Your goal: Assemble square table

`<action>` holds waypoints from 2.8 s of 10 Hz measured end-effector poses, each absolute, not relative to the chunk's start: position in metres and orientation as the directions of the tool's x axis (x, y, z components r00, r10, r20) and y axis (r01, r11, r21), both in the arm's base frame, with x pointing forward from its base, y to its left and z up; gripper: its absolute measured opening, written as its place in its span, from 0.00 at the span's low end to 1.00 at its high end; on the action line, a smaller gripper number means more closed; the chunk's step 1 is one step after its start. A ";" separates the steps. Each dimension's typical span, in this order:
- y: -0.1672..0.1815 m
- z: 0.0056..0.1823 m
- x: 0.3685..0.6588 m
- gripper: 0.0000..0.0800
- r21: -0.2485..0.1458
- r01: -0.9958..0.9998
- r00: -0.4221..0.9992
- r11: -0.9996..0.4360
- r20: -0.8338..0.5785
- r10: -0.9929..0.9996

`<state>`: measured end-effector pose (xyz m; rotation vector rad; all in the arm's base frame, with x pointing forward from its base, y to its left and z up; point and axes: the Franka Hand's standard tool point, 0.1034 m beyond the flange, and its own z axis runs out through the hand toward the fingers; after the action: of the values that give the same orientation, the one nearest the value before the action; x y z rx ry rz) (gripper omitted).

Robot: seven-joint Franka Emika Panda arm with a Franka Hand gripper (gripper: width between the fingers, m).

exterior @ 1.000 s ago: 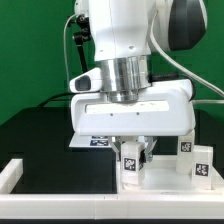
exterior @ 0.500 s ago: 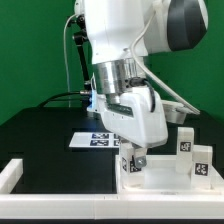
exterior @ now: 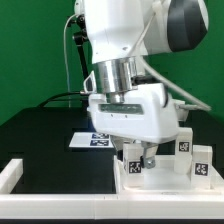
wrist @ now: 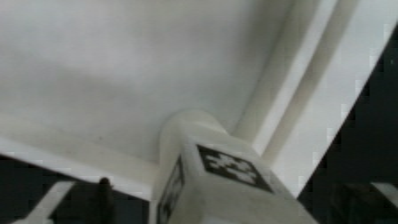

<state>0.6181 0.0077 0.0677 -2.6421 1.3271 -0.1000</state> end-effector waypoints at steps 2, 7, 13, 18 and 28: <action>0.008 0.067 0.618 0.80 -0.183 -0.618 0.774 -0.764 0.030 -0.633; -0.004 0.079 0.634 0.81 -0.048 0.051 0.976 -0.998 0.213 0.040; -0.006 0.077 0.632 0.36 -0.117 -0.299 0.932 -0.947 0.176 -0.316; -0.017 0.073 0.627 0.36 -0.225 -0.839 0.514 -0.495 -0.031 -0.857; 0.009 0.076 0.625 0.80 -0.164 -0.611 0.791 -0.774 -0.088 -0.606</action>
Offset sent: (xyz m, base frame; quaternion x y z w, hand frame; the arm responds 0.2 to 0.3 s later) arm 0.0000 0.0000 0.0000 0.0000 0.0000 -0.1938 0.9810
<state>0.6246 0.0085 0.0756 -2.7969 0.9596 0.0453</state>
